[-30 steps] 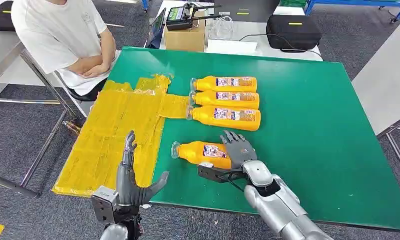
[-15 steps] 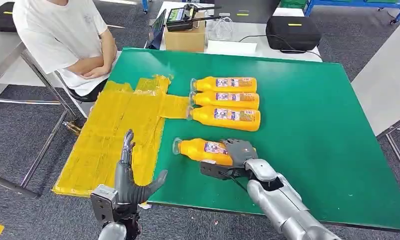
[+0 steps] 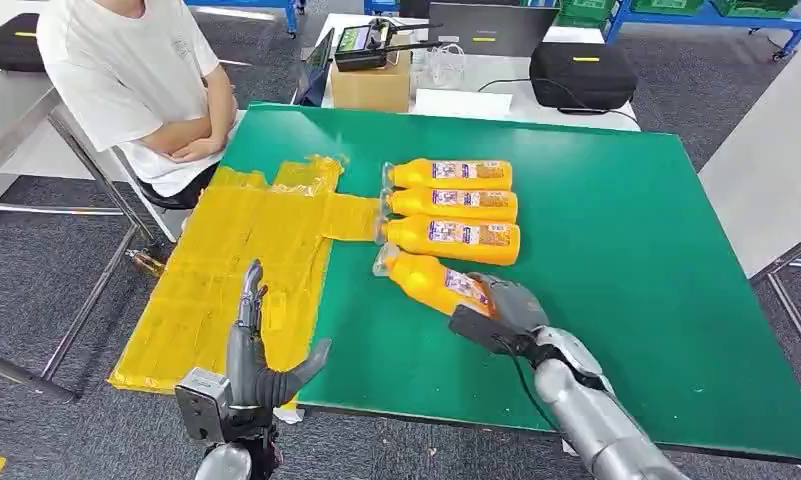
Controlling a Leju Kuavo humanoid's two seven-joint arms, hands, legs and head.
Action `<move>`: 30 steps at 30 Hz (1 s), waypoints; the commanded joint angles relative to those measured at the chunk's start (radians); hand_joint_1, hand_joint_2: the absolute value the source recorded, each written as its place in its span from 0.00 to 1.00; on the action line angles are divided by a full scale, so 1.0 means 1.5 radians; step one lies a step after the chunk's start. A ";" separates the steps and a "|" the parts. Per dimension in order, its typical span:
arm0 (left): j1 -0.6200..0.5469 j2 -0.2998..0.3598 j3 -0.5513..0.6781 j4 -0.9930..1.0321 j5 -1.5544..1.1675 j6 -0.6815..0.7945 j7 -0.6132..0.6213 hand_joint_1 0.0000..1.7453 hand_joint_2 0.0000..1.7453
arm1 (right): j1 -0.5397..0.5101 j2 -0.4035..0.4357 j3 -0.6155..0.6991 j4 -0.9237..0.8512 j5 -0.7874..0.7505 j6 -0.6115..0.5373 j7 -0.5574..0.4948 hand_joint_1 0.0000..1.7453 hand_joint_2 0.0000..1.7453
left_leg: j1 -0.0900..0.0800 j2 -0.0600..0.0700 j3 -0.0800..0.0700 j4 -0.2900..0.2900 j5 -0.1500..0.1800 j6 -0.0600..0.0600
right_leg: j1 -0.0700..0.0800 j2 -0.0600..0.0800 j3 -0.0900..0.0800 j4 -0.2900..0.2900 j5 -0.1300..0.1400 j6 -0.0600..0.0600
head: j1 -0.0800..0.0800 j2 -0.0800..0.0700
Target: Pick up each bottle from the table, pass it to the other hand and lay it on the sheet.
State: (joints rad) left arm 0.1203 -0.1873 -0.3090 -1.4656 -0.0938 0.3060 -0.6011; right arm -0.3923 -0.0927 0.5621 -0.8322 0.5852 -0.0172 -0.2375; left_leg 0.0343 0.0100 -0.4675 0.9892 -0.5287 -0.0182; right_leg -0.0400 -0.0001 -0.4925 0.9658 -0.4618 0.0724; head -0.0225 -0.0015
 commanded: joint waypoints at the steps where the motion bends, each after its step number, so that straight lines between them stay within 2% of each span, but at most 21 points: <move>1: -0.026 0.029 -0.036 0.102 0.000 0.004 0.147 0.00 1.00 | 0.234 0.069 -0.127 -0.387 -0.141 -0.034 -0.080 1.00 1.00 | 0.001 0.000 -0.001 -0.002 0.000 0.001 | 0.002 0.000 -0.001 -0.002 0.000 -0.004 | -0.001 0.000; 4: -0.026 0.029 -0.036 0.102 0.000 0.004 0.147 0.00 1.00 | 0.234 0.069 -0.127 -0.387 -0.141 -0.034 -0.080 1.00 1.00 | 0.001 -0.001 -0.001 -0.003 0.000 0.001 | 0.002 0.000 -0.001 -0.002 0.000 -0.004 | -0.001 0.000; 5: -0.044 0.036 -0.054 0.151 0.003 -0.018 0.177 0.00 1.00 | 0.232 0.075 -0.125 -0.415 -0.160 -0.043 -0.095 1.00 1.00 | 0.001 -0.001 -0.002 -0.002 0.000 0.001 | 0.001 -0.001 -0.002 -0.001 0.000 -0.004 | -0.001 0.000; 6: -0.051 0.035 -0.061 0.166 0.039 -0.060 0.164 0.00 1.00 | 0.217 0.076 -0.118 -0.420 -0.162 -0.052 -0.123 1.00 1.00 | 0.000 -0.002 -0.001 -0.001 0.000 0.000 | 0.000 -0.001 -0.002 0.000 -0.001 -0.002 | -0.001 0.000; 10: -0.053 0.035 -0.062 0.164 0.054 -0.077 0.161 0.00 1.00 | 0.205 0.077 -0.111 -0.420 -0.165 -0.046 -0.126 1.00 1.00 | 0.000 -0.003 -0.002 -0.002 0.000 0.001 | 0.001 -0.002 -0.003 0.000 -0.001 -0.004 | -0.001 0.000; 11: -0.063 0.041 -0.080 0.151 0.107 -0.151 0.149 0.00 1.00 | 0.167 0.078 -0.076 -0.393 -0.174 -0.020 -0.142 1.00 1.00 | 0.000 -0.002 -0.005 -0.001 0.001 0.001 | 0.000 -0.001 -0.005 0.001 0.000 -0.002 | -0.001 0.000; 12: -0.066 0.046 -0.089 0.147 0.114 -0.177 0.142 0.00 1.00 | 0.154 0.078 -0.061 -0.377 -0.179 -0.003 -0.142 1.00 1.00 | 0.000 -0.003 -0.008 -0.001 0.001 0.001 | 0.000 -0.002 -0.009 0.001 0.000 -0.002 | -0.001 0.000; 14: -0.067 0.045 -0.093 0.143 0.122 -0.194 0.139 0.00 1.00 | 0.138 0.081 -0.043 -0.352 -0.176 0.009 -0.139 1.00 1.00 | -0.001 -0.001 -0.010 -0.001 0.001 0.001 | -0.001 0.000 -0.011 0.001 0.000 -0.002 | -0.001 0.000; 16: -0.072 0.052 -0.109 0.128 0.144 -0.259 0.122 0.00 1.00 | 0.095 0.077 0.000 -0.283 -0.160 0.048 -0.123 1.00 1.00 | -0.001 0.000 -0.010 -0.002 0.001 0.001 | 0.000 0.000 -0.011 0.001 0.000 -0.003 | -0.001 0.000; 21: -0.067 0.031 -0.077 0.090 0.185 -0.262 0.106 0.00 1.00 | 0.063 0.096 0.064 -0.184 -0.110 0.043 -0.135 1.00 1.00 | 0.000 0.001 -0.010 -0.002 0.001 0.001 | 0.001 0.002 -0.011 0.000 0.001 -0.003 | -0.001 0.000; 25: -0.065 0.026 -0.060 0.060 0.224 -0.262 0.108 0.00 1.00 | 0.070 0.107 0.119 -0.158 -0.058 0.008 -0.151 1.00 1.00 | 0.000 0.000 -0.009 -0.003 0.001 0.002 | 0.001 0.001 -0.010 -0.001 0.001 -0.003 | -0.001 0.000; 30: -0.062 0.027 -0.062 0.052 0.236 -0.265 0.101 0.00 1.00 | 0.075 0.108 0.131 -0.161 -0.058 0.002 -0.156 1.00 1.00 | 0.000 -0.001 -0.011 -0.002 0.001 0.001 | 0.000 0.000 -0.011 0.001 0.000 -0.002 | -0.001 0.000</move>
State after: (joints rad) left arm 0.0466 -0.1598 -0.4231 -1.3753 0.2384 -0.0855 -0.4437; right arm -0.2206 0.0645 0.6600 -1.1978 0.4933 -0.0027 -0.4608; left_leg 0.0340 0.0081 -0.4857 0.9885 -0.5275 -0.0187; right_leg -0.0405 -0.0014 -0.5103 0.9684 -0.4622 0.0727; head -0.0236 -0.0015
